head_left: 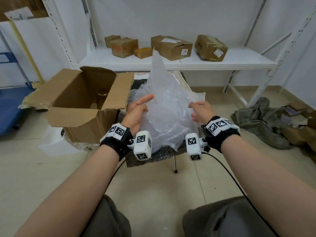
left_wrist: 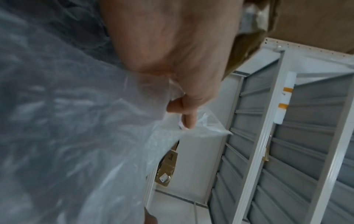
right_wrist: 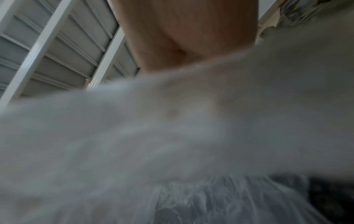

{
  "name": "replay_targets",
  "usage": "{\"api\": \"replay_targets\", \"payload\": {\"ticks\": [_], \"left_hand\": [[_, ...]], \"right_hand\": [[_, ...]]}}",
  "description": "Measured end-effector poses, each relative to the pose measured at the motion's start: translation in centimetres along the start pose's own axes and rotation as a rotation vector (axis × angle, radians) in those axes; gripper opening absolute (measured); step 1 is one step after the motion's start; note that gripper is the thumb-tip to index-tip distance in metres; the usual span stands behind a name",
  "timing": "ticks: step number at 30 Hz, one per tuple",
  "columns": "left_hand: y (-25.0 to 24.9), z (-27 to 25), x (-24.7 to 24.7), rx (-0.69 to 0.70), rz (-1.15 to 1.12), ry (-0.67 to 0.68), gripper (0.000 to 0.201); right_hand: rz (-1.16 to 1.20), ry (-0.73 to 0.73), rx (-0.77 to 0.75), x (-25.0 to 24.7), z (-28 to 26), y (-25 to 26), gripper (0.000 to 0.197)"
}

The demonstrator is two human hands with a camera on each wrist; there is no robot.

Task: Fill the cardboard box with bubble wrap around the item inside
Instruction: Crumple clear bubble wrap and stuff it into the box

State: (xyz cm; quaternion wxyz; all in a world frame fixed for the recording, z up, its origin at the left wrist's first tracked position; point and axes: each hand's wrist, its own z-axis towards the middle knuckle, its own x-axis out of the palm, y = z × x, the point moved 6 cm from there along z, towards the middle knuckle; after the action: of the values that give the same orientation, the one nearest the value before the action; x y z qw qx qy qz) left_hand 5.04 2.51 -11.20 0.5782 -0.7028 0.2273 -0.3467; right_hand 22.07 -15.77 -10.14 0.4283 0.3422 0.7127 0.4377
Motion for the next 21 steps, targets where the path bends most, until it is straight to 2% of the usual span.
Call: {"api": "replay_targets", "payload": {"ticks": [5, 10, 13, 15, 18, 19, 20, 21], "left_hand": [[0.9, 0.3, 0.0, -0.003, -0.041, 0.071, 0.058], [0.5, 0.6, -0.6, 0.004, -0.197, 0.008, 0.053], [0.2, 0.5, -1.5, 0.089, -0.165, -0.034, 0.047], [0.4, 0.8, -2.3, 0.119, -0.126, -0.043, 0.045], [0.9, 1.4, -2.5, 0.091, -0.075, -0.018, 0.047], [1.0, 1.5, -2.3, 0.077, -0.085, -0.003, 0.047], [0.9, 1.5, -2.1, 0.068, -0.109, 0.014, 0.046], [0.8, 1.4, -1.8, 0.067, -0.137, 0.030, 0.043]], "right_hand": [[-0.028, -0.043, -0.020, 0.5, 0.6, -1.8, 0.052], [0.007, -0.028, -0.028, 0.6, 1.2, -2.5, 0.055], [0.098, 0.069, -0.005, 0.4, 1.4, -2.5, 0.060], [0.124, 0.146, -0.002, 0.6, 1.4, -2.5, 0.071], [0.134, 0.213, 0.029, 0.8, 1.7, -3.3, 0.108], [0.166, 0.236, 0.038, 0.9, 1.5, -3.3, 0.105], [0.206, 0.261, 0.035, 1.0, 1.1, -3.0, 0.089], [0.244, 0.294, 0.022, 1.0, 0.6, -2.7, 0.062]]}}
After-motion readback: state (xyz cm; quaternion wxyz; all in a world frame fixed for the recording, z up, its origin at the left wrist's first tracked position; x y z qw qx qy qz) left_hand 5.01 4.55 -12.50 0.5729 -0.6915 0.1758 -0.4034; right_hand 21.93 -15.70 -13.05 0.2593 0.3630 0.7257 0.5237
